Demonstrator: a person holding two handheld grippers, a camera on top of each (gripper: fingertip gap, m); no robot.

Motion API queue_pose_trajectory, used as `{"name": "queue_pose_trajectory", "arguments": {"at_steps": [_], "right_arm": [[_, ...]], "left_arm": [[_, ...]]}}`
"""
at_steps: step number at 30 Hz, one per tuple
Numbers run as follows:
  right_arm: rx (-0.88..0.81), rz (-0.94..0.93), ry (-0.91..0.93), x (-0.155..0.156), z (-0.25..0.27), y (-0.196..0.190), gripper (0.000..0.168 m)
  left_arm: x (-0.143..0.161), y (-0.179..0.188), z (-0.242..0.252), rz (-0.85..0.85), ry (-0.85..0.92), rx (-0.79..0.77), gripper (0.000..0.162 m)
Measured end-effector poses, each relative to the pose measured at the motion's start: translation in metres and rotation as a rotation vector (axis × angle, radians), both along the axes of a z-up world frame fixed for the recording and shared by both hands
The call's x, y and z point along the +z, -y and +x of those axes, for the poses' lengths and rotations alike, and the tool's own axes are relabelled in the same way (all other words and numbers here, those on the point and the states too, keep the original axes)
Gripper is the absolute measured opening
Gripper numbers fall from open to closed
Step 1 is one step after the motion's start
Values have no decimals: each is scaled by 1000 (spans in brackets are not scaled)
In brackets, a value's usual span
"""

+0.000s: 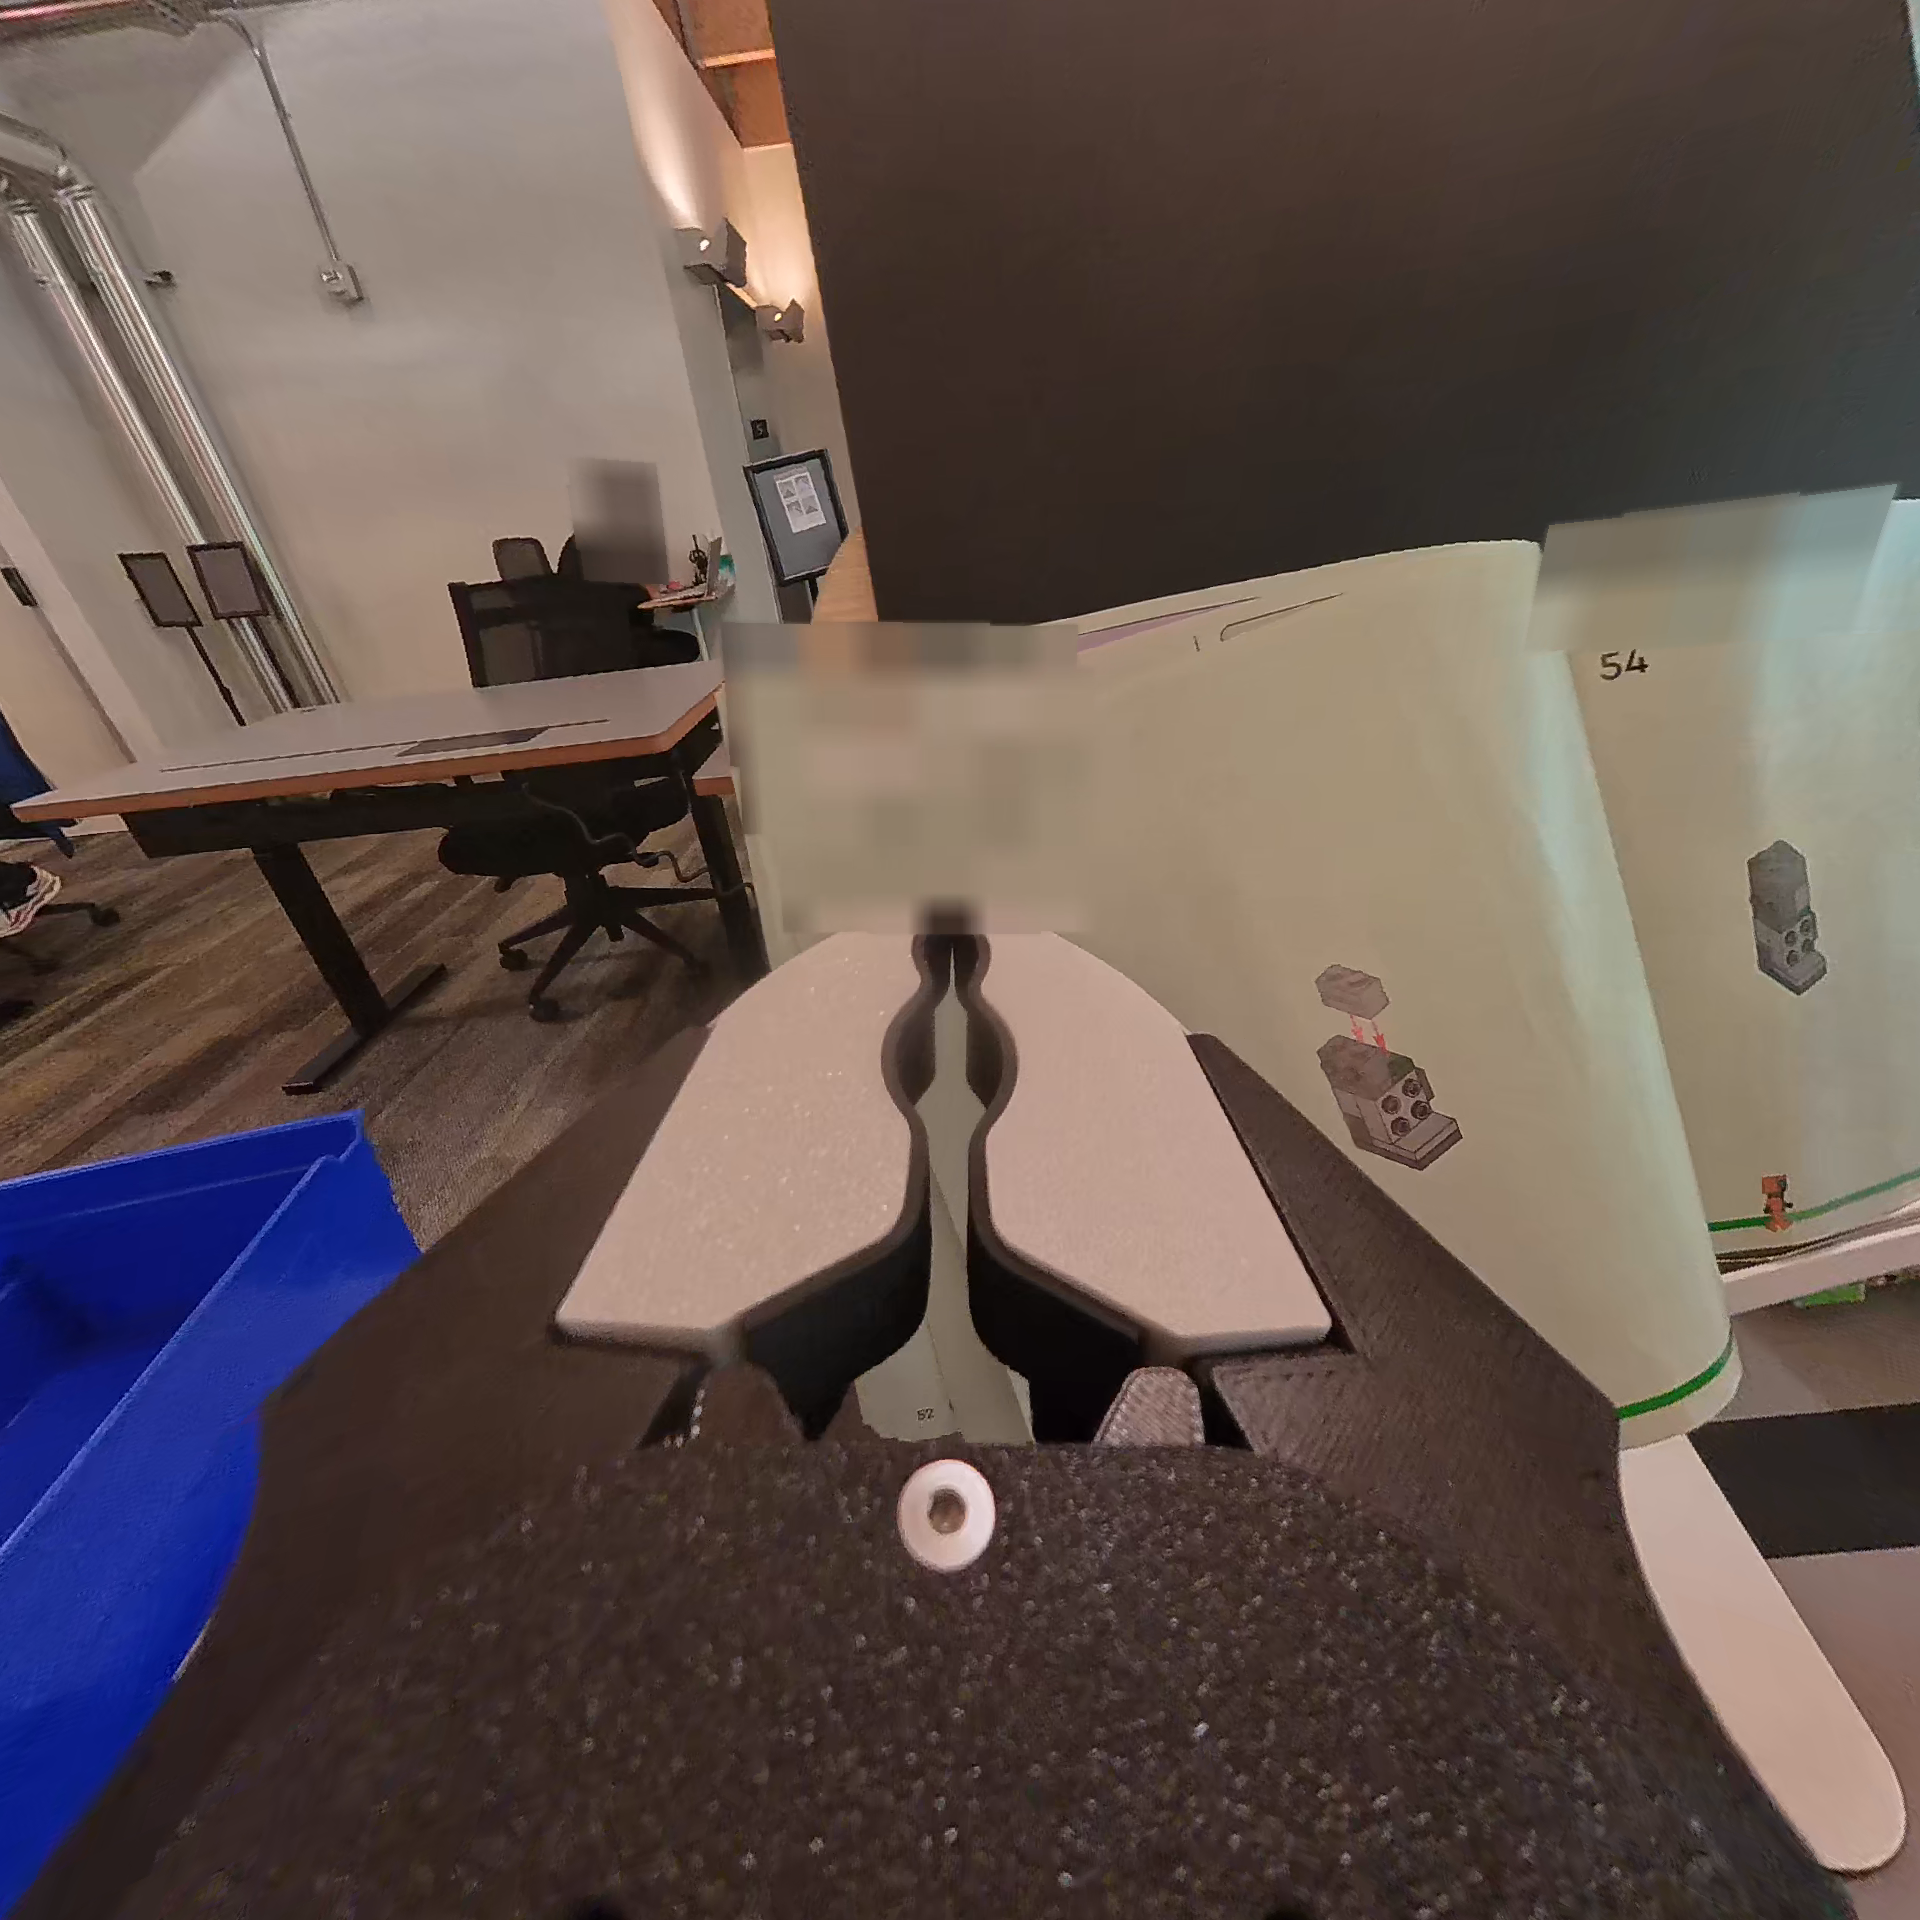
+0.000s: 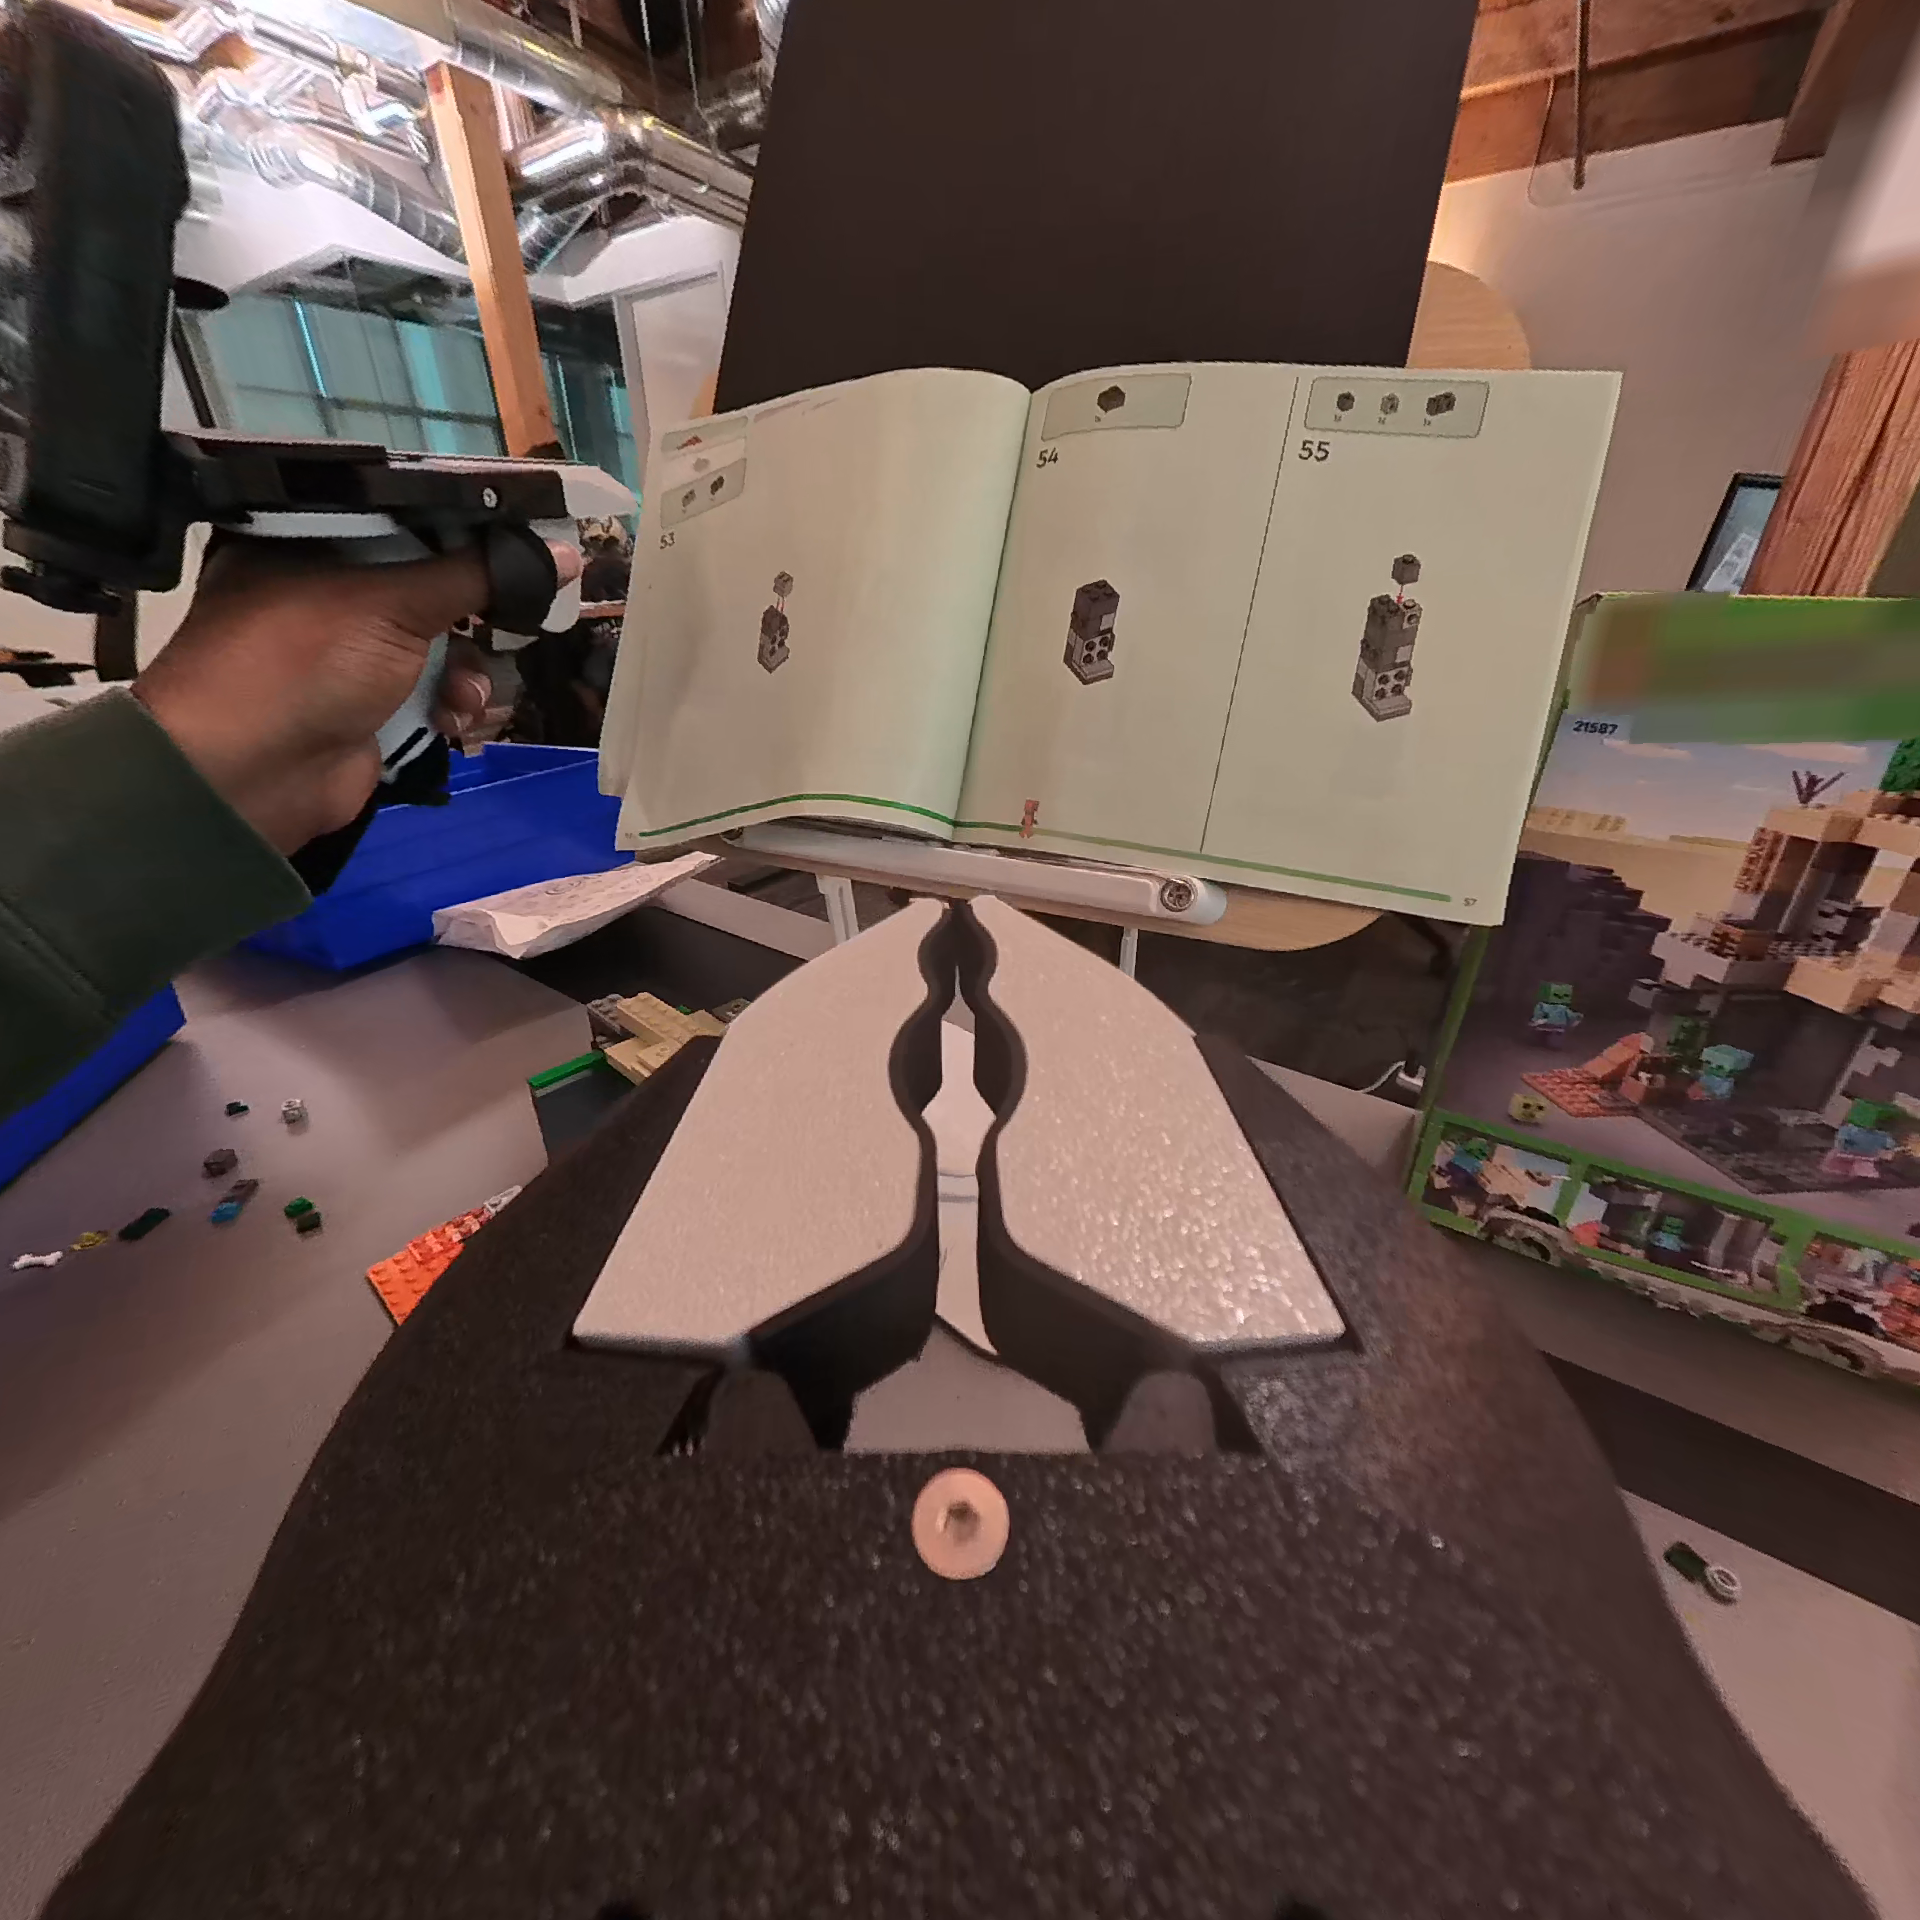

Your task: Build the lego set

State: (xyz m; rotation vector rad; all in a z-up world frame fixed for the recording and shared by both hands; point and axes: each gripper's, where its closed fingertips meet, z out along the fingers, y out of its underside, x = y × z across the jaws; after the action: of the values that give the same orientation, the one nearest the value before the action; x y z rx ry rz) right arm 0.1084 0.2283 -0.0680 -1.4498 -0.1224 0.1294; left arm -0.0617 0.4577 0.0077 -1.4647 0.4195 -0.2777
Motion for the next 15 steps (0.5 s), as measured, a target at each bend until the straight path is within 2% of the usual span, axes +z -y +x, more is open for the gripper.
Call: {"name": "queue_pose_trajectory", "arguments": {"at_steps": [7,12,15], "right_arm": [[5,-18,7,-7,-3,-3,0],[27,-46,30,-14,-8,-6,0],[76,-126,68,-26,-15,-15,0]], "left_arm": [[1,14,18,25,-17,-53,0],[-5,37,50,45,-78,-146,0],[-18,57,68,17,-113,-233,0]]}}
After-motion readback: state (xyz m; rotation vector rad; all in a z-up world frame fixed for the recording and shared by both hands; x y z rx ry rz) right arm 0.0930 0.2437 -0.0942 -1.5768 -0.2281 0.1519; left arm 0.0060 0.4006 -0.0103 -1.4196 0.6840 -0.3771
